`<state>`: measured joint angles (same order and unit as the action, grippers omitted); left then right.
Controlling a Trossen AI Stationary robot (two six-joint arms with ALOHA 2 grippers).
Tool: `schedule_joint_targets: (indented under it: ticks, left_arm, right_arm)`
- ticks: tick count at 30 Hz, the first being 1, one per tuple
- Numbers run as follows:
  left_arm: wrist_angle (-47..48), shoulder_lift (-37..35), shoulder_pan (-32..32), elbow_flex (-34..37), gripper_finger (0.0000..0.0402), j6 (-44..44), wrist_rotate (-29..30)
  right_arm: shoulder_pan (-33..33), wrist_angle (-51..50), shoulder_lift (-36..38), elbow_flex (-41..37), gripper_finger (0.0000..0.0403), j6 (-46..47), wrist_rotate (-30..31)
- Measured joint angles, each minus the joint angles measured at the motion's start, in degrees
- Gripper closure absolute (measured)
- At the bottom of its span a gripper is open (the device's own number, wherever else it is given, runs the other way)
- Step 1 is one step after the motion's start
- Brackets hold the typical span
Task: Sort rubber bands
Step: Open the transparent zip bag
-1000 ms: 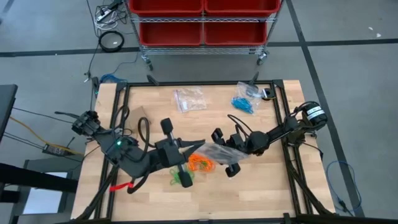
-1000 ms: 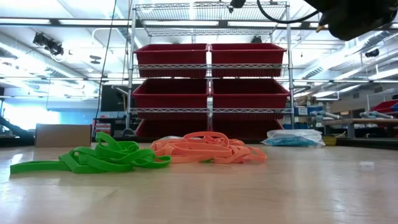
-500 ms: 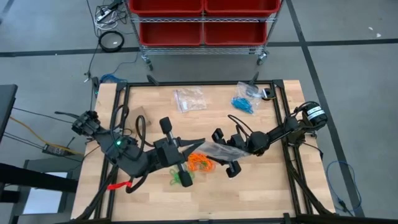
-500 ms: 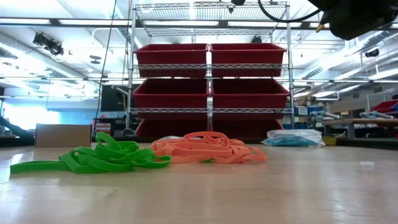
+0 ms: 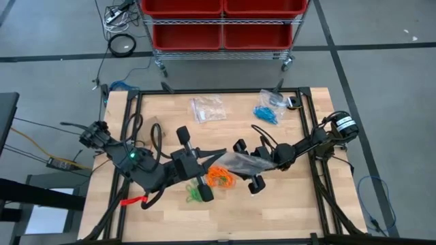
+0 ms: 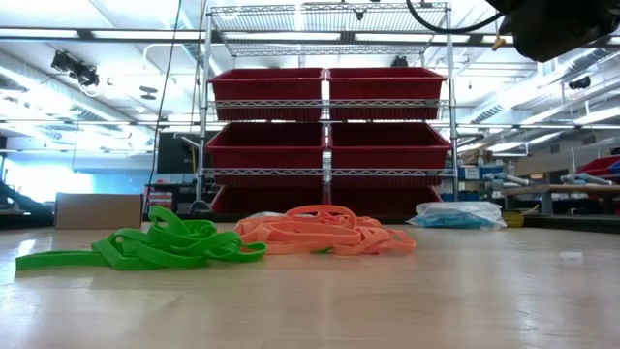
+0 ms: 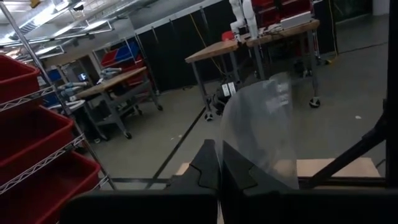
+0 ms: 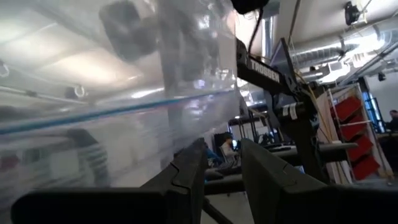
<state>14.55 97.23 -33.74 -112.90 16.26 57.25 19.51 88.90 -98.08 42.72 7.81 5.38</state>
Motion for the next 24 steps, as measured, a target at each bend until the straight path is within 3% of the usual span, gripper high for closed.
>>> schedule_joint_targets:
  ticks: [16,24]
  left_arm:
    - [2.65,2.67,-0.36,0.0,0.0401,-0.33,3.47]
    - [10.53,2.67,-1.31,0.0,0.0401,-7.9,5.02]
  right_arm:
    - [1.54,0.11,0.22,0.02,0.031,-2.09,1.02]
    - [2.24,0.09,2.23,0.03,0.031,-4.57,1.25]
